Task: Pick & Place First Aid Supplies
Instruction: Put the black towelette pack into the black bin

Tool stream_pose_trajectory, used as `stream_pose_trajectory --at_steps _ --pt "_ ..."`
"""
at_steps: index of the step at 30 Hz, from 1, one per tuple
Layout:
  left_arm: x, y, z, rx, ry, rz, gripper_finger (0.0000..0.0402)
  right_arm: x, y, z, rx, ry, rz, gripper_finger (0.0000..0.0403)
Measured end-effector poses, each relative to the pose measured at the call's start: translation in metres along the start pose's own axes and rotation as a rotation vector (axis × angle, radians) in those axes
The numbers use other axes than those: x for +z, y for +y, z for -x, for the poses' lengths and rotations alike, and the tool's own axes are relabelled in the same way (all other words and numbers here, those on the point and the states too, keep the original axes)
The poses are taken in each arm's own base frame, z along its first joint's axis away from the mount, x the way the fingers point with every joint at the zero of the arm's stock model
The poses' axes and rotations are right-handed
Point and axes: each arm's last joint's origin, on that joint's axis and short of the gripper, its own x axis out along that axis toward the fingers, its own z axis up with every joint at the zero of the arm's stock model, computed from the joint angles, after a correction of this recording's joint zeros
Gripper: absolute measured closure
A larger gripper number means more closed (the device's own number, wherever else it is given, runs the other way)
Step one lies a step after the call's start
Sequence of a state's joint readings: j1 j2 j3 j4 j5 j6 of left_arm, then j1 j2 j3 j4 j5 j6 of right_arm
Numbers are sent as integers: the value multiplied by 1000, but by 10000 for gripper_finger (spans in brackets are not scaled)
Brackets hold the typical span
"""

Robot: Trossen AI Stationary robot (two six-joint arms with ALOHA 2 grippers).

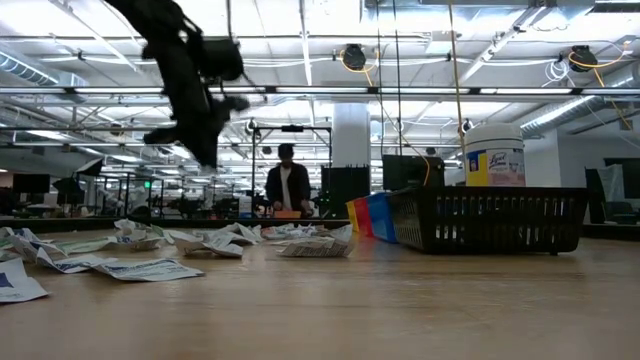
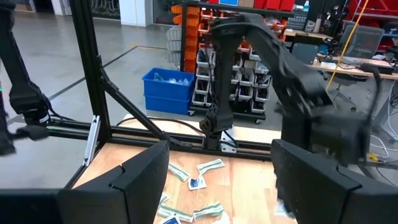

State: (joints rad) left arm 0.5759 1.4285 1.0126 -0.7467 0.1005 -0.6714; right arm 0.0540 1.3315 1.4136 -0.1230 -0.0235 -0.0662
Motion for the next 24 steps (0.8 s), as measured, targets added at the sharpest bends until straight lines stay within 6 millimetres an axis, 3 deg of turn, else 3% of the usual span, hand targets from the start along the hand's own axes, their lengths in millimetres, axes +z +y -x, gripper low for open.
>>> stream_pose_trajectory --at_steps 7,13,19,24 --pt "-10 -15 72 -254 -317 -173 396 3 0 1 -2 -27 2 124" --pt "-22 -26 121 -391 -619 -369 397 5 0 1 -3 -48 3 124" --pt "-35 -40 147 -451 -841 -633 397 5 -1 1 -35 -46 -49 124" --pt "-42 -63 155 -550 -984 -778 397 6 -5 2 -91 -63 -126 124"
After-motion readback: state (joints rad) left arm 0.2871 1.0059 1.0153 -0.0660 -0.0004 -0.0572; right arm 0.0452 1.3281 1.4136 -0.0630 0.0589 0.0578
